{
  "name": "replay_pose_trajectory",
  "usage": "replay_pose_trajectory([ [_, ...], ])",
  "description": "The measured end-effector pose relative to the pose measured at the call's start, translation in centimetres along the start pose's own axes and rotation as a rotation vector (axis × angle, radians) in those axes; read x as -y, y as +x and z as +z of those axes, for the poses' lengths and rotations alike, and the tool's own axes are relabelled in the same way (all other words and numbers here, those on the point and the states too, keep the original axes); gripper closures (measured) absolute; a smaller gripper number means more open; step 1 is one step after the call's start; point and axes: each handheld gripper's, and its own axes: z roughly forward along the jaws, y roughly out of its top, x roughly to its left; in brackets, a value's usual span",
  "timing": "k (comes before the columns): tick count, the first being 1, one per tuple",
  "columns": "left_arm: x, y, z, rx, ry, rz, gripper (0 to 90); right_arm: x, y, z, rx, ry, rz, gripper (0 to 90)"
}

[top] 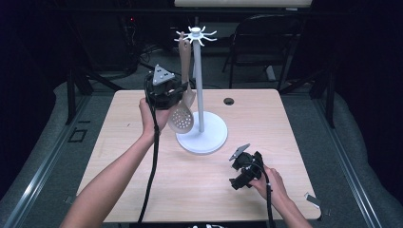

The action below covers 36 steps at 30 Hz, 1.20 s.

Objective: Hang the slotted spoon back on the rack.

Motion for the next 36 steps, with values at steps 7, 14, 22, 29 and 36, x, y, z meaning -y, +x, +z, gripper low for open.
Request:
replay_pose_trajectory([
  [7, 0.2, 0.0, 0.9, -0.002, 0.031, -0.001, 76.4, 0.0, 0.0, 0.1, -0.01, -0.009, 0.007, 6.0],
  [14, 0.4, 0.0, 1.0, -0.006, 0.025, 0.005, 74.3, 0.1, 0.0, 0.0, -0.009, -0.013, 0.007, 6.0],
  [22, 1.7, 0.0, -0.5, -0.002, 0.053, 0.0, 44.2, 0.1, 0.0, -0.2, 0.002, -0.01, -0.002, 5.9],
  [29, 4.1, 0.9, -2.9, -0.022, 0.089, -0.026, 25.2, 0.0, 0.0, -0.2, 0.004, -0.011, 0.001, 5.9],
  [36, 7.0, 2.0, -5.4, -0.034, 0.12, -0.058, 16.9, 0.0, 0.1, -0.1, 0.0, -0.014, 0.002, 5.8],
])
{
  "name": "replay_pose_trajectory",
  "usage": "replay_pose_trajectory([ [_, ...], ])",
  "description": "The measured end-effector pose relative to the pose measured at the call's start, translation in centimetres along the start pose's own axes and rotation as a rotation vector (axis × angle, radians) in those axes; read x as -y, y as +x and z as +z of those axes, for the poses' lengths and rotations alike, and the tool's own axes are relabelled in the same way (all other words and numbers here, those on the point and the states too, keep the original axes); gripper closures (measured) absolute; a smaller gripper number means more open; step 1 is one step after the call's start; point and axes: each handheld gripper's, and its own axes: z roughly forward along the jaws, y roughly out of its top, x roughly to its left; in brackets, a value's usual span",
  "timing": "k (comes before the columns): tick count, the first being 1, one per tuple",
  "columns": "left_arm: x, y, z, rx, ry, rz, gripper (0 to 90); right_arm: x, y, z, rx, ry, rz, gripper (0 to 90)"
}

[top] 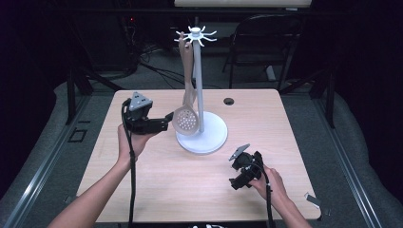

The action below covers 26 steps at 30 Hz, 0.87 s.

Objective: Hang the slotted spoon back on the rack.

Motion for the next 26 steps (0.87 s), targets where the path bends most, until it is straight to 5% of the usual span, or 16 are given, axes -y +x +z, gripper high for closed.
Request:
replay_pose_trajectory([
  [15, 9.2, 1.2, -3.0, -0.009, 0.133, -0.078, 14.6, 0.1, 0.0, -0.1, 0.004, -0.005, 0.0, 5.7],
  [26, 11.5, 2.1, -3.1, -0.038, 0.178, -0.126, 9.7, 0.3, -0.1, -0.2, 0.023, -0.014, -0.005, 3.0],
])
